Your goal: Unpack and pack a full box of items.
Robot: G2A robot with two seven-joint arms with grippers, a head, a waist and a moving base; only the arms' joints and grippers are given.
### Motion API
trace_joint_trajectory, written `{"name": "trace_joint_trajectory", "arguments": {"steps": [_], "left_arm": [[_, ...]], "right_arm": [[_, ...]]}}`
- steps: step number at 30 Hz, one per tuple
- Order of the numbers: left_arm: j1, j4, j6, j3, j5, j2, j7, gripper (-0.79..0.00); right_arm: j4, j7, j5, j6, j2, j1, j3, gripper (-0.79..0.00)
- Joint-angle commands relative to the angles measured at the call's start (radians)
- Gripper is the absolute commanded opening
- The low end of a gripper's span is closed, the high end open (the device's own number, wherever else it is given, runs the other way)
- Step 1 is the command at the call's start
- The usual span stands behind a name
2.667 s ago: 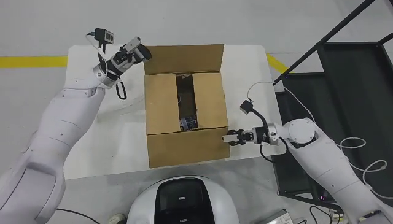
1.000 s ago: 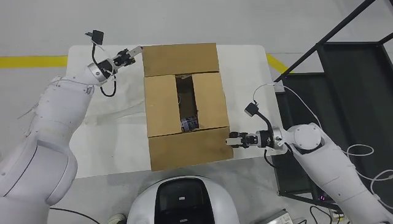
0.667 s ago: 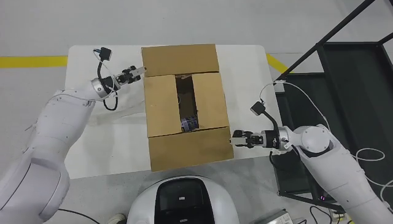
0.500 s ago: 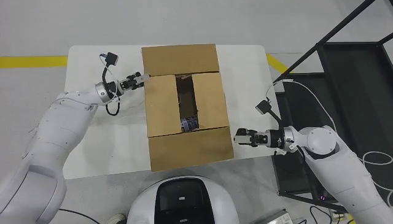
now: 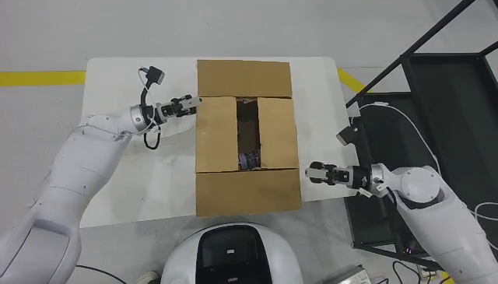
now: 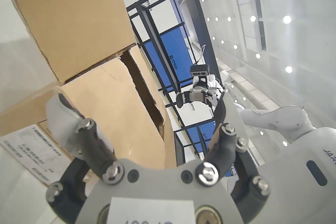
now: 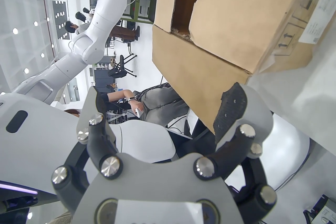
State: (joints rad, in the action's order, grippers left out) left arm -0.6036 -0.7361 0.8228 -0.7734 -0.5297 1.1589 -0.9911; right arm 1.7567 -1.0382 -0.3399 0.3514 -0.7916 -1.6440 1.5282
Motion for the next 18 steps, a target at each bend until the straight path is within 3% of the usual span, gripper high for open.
{"name": "trace_joint_trajectory", "arguments": {"steps": [1, 5, 8, 14, 18], "left_arm": [[0.002, 0.017, 0.013, -0.024, -0.007, -0.007, 0.015, 0.0], [-0.002, 0.021, 0.033, -0.094, -0.036, -0.035, 0.026, 0.0], [-0.029, -0.042, 0.008, -0.157, -0.068, -0.074, 0.002, 0.0], [-0.171, -0.325, -0.196, -0.305, -0.125, -0.188, -0.203, 0.0], [-0.281, -0.476, -0.3, -0.408, -0.18, -0.246, -0.306, 0.0]], "right_arm": [[0.022, 0.025, 0.029, -0.05, -0.001, 0.01, -0.003, 0.0], [0.085, 0.101, 0.116, -0.196, -0.006, 0.067, -0.043, 0.0], [0.117, 0.15, 0.149, -0.305, -0.016, 0.142, -0.11, 0.0], [0.114, 0.226, 0.225, -0.488, -0.052, 0.326, -0.308, 0.0], [0.071, 0.252, 0.238, -0.562, -0.086, 0.439, -0.444, 0.0]]}}
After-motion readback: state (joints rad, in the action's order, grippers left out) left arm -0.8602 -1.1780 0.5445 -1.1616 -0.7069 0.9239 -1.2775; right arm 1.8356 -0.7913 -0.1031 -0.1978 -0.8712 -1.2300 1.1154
